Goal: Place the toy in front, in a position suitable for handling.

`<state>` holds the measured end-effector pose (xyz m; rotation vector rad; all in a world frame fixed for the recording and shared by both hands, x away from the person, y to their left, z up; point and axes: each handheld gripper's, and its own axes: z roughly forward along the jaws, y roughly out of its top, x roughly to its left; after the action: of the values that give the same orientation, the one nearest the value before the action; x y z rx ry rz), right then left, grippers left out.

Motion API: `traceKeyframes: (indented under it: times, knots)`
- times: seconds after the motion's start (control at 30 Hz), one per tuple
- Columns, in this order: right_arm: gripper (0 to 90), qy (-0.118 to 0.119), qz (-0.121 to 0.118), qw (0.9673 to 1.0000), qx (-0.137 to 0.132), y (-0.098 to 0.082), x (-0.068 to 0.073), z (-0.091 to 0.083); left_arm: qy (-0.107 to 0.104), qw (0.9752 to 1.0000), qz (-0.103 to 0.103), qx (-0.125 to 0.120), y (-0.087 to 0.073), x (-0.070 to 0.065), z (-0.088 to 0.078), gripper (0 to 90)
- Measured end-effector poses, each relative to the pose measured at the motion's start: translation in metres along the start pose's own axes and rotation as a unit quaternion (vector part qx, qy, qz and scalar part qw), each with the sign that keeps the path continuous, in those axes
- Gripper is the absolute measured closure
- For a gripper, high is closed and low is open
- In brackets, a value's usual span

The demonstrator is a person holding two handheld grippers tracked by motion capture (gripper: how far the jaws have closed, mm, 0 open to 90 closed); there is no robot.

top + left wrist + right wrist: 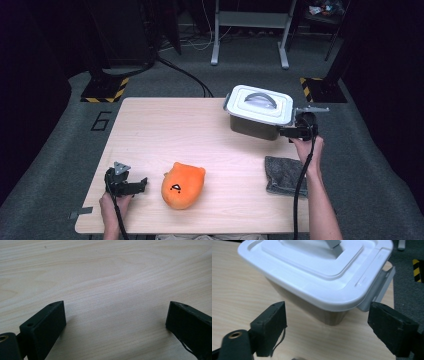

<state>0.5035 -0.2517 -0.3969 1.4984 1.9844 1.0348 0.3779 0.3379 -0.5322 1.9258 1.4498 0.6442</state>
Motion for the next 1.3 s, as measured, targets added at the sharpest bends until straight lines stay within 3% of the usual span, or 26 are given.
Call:
traceKeyframes:
  times: [0.3, 0.57, 0.77, 0.9, 1.3]
  knots:
    - [29.7, -0.034, 0.025, 0.9988, -0.022, 0.018, -0.012, 0.011, -0.002, 1.0, 0.0, 0.003, 0.0, 0.0, 0.0, 2.6]
    - [41.9, -0.043, 0.045, 0.998, -0.011, 0.026, -0.023, 0.025, -0.002, 1.0, 0.0, 0.002, 0.0, 0.0, 0.0, 2.6]
    - [50.8, -0.039, 0.047, 0.9981, -0.004, 0.025, -0.029, 0.029, -0.002, 1.0, 0.0, 0.002, 0.0, 0.0, 0.0, 2.7]
    - [56.2, -0.022, 0.049, 0.9985, -0.007, 0.024, -0.031, 0.03, -0.002, 1.0, 0.0, 0.002, 0.0, 0.0, 0.0, 2.7]
    - [56.8, -0.024, 0.042, 0.9988, 0.005, 0.025, -0.026, 0.028, -0.002, 1.0, 0.0, 0.002, 0.0, 0.0, 0.0, 2.6]
